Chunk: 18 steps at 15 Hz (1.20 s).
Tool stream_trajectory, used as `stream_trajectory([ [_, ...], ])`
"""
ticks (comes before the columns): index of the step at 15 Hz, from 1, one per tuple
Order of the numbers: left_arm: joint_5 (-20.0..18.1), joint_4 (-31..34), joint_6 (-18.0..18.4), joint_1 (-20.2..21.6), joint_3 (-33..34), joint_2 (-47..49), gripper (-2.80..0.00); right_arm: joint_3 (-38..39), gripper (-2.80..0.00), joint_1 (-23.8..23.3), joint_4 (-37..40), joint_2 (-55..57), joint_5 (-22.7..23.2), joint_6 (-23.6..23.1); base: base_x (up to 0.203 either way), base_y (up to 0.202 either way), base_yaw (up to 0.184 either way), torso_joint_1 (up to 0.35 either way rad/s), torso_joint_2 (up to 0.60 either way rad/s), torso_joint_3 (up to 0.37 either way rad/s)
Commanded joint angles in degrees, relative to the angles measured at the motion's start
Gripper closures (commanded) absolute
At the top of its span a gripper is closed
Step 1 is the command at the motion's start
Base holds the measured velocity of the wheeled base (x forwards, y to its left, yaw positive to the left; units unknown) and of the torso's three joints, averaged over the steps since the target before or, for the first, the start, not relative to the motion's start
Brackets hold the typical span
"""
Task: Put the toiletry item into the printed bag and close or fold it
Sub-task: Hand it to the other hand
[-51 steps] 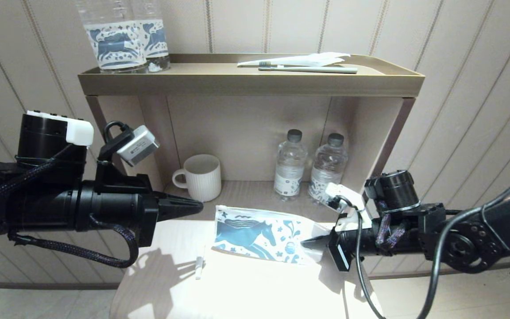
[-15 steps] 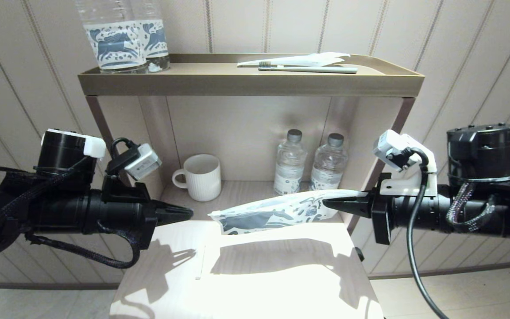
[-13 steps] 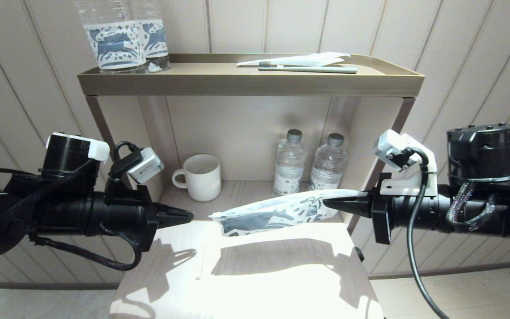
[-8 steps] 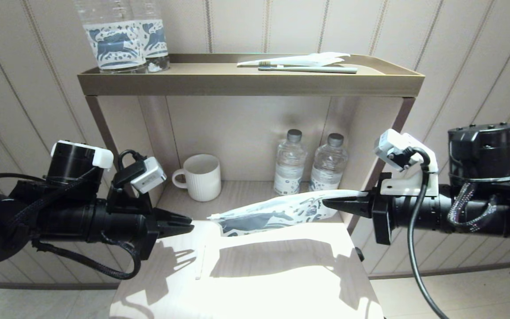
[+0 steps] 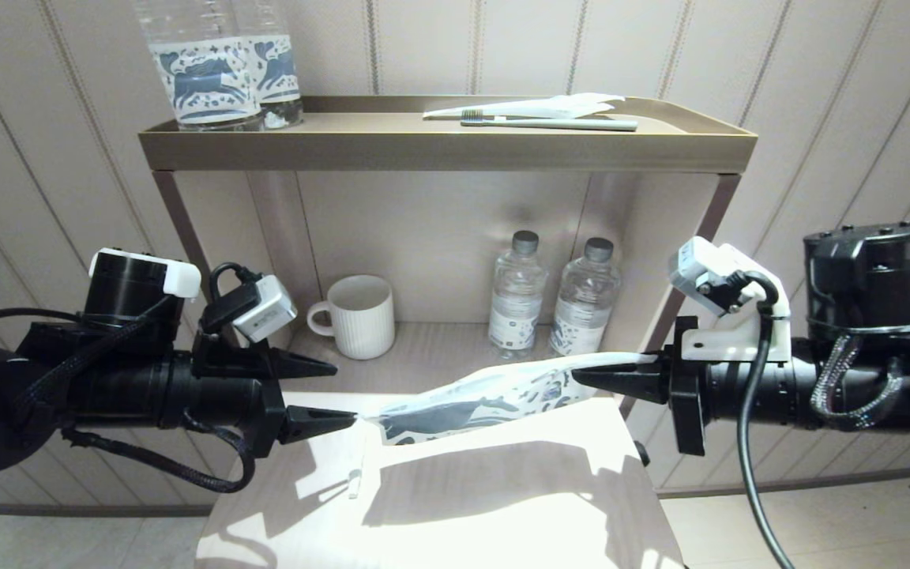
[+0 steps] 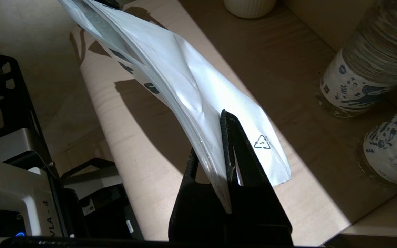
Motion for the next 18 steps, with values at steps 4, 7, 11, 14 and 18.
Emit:
stream_trajectory([
  [4, -0.4, -1.5, 0.1, -1.1, 1.0, -0.1, -2.8, 0.9, 0.0, 2.7, -0.1, 0.2, 0.2, 0.0, 0.0, 0.0, 0.0, 0.0, 0.0, 0.0],
  [7, -0.3, -1.8, 0.1, -2.3, 1.2, -0.2, -2.8, 1.1, 0.0, 2.8, -0.2, 0.8, 0.3, -0.1, 0.0, 0.0, 0.0, 0.0, 0.0, 0.0],
  [11, -0.3, -1.8, 0.1, -2.9, 1.2, -0.1, -2.8, 1.1, 0.0, 2.9, -0.2, 0.9, 0.3, -0.1, 0.0, 0.0, 0.0, 0.0, 0.0, 0.0],
  [14, 0.9, -1.9, -0.1, -4.9, 1.4, 0.0, -2.8, 1.1, 0.0, 3.6, -0.2, 1.0, 0.2, 0.1, 0.0, 0.0, 0.0, 0.0, 0.0, 0.0],
  [18, 2.5, -1.9, -0.3, -5.5, 1.4, -0.3, -2.8, 0.8, 0.0, 3.3, -0.5, 1.2, 0.2, 0.3, 0.0, 0.0, 0.0, 0.0, 0.0, 0.0],
])
